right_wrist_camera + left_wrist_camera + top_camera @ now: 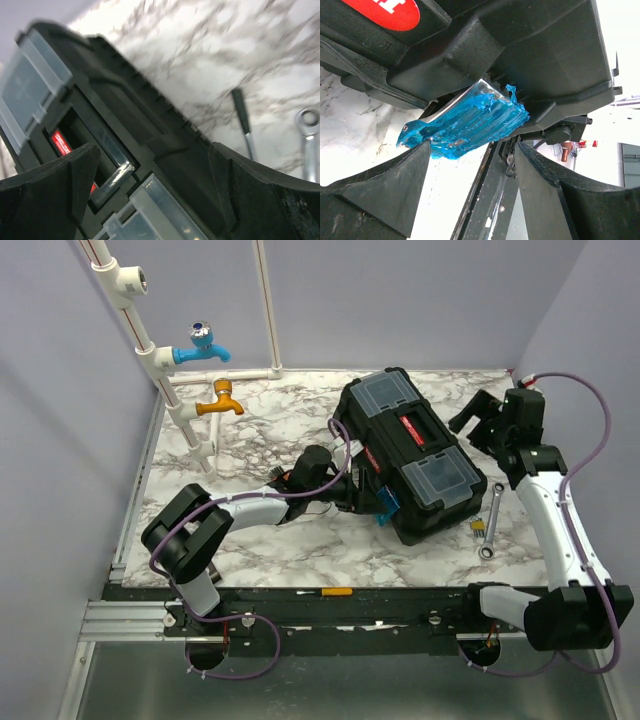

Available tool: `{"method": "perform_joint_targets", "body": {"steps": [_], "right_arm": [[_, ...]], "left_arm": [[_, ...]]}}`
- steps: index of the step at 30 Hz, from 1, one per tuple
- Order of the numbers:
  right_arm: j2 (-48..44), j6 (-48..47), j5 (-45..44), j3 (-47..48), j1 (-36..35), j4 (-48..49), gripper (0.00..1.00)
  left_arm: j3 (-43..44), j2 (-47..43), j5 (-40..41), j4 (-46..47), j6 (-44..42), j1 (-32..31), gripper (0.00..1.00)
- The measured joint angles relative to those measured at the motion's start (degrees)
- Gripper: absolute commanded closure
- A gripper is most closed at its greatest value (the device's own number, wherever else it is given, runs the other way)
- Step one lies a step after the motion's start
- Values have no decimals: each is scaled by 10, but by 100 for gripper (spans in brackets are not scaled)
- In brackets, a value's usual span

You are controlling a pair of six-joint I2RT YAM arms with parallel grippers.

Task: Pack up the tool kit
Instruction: Close the toolbox at the center of the board.

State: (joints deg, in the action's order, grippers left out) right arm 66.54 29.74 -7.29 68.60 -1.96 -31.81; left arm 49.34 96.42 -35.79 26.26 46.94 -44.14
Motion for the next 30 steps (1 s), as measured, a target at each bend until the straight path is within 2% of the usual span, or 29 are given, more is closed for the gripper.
{"method": "perform_joint_targets", "body": {"steps": [5, 8, 19, 23, 30], "right_arm": [[26, 23, 130, -84, 13, 39, 0], [23, 19, 165, -102, 18, 71, 1], [-2, 10, 219, -160, 34, 162, 6], [-13, 8, 228, -179, 37, 195, 6], [-21, -1, 232, -198, 41, 238, 6]], "left_arm": [[6, 0, 8, -16, 2, -3, 32], [8, 1, 13, -21, 8, -3, 34], [9, 20, 16, -1, 50, -1, 36], [7, 31, 12, 23, 82, 2, 30], [7, 54, 1, 72, 125, 3, 29]]}}
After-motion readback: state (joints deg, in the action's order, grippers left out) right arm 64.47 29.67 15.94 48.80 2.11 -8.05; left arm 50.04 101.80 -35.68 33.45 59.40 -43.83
